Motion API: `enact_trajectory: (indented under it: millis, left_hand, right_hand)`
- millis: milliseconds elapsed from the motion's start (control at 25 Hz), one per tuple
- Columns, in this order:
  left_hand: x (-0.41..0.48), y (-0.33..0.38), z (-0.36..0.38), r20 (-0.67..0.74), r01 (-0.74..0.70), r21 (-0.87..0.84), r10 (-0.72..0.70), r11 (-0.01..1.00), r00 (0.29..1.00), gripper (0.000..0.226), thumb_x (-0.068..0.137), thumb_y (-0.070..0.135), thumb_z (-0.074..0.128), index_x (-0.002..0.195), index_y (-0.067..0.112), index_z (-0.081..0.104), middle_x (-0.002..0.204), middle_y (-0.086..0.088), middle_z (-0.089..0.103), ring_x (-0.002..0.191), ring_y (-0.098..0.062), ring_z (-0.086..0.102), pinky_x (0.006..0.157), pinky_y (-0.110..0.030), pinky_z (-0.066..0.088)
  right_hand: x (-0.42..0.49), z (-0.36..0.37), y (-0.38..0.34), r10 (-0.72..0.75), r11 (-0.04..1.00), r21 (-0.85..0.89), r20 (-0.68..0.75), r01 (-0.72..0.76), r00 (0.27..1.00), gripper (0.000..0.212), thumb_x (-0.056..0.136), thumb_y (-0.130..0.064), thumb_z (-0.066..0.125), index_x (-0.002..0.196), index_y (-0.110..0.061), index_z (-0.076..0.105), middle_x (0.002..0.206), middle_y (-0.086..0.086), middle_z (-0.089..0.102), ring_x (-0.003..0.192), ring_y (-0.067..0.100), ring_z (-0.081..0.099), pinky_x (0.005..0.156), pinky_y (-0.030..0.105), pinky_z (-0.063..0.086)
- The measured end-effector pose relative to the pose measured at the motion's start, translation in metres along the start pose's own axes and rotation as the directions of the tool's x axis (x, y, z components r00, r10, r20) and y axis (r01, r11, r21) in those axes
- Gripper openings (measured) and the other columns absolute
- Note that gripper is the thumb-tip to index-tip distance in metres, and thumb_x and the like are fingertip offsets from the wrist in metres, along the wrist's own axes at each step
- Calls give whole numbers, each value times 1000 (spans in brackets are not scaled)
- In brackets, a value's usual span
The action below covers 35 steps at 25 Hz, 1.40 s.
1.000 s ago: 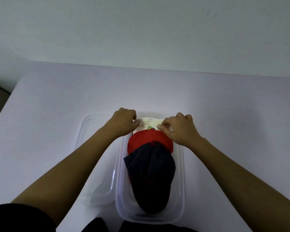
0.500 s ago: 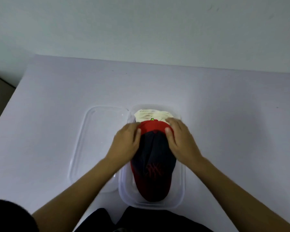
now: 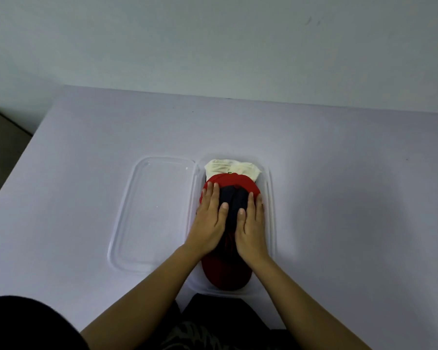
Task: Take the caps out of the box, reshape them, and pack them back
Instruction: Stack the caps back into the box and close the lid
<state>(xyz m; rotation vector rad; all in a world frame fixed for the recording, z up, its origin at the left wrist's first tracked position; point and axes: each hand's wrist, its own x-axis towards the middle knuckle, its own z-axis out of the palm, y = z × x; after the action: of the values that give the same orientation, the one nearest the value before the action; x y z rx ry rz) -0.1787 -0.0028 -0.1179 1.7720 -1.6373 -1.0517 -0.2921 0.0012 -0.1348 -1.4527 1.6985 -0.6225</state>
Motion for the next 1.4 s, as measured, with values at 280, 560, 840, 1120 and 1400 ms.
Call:
enact_trajectory:
  millis: [280,560,840,1120,1400]
  left_hand:
    - [-44,-93,-91,-530,610,7,-515,792,674,88,80,47,67,143,1,25,147,-24,27,134,-42,26,107,-52,28]
    - [-61,-126,-98,-427,783,13,-704,622,567,105,62,63,73,130,-7,34,136,-27,36,126,-45,34,101,-56,35]
    - [-71,-51,-154,-641,401,-169,-410,900,649,56,80,33,71,124,9,47,99,-13,65,102,-34,59,94,-43,41]
    - [-83,41,-147,-590,6,-370,-241,929,770,49,93,30,54,139,27,39,70,3,43,62,-19,51,65,-34,50]
    - [-58,24,-88,-176,249,-421,-347,872,921,37,87,41,53,118,22,53,102,-7,66,85,-20,65,85,-43,55]
  right_hand:
    - [-63,-38,40,120,991,-46,-84,-124,989,67,96,-33,45,149,-15,10,159,4,7,146,18,11,115,30,15]
    - [-70,-24,49,354,904,264,-21,-336,935,44,101,-31,29,144,-21,34,143,6,47,127,25,47,111,42,34]
    - [-67,-48,37,274,925,296,-91,-237,957,53,97,-33,43,145,-16,27,152,6,31,138,21,31,106,29,29]
    - [-48,-68,-61,75,860,504,22,-76,997,76,84,-59,45,147,-29,15,148,-4,34,133,18,40,108,35,34]
    - [-36,-74,-26,170,888,439,-34,-138,985,59,91,-39,53,144,-29,29,143,3,47,119,24,56,97,43,50]
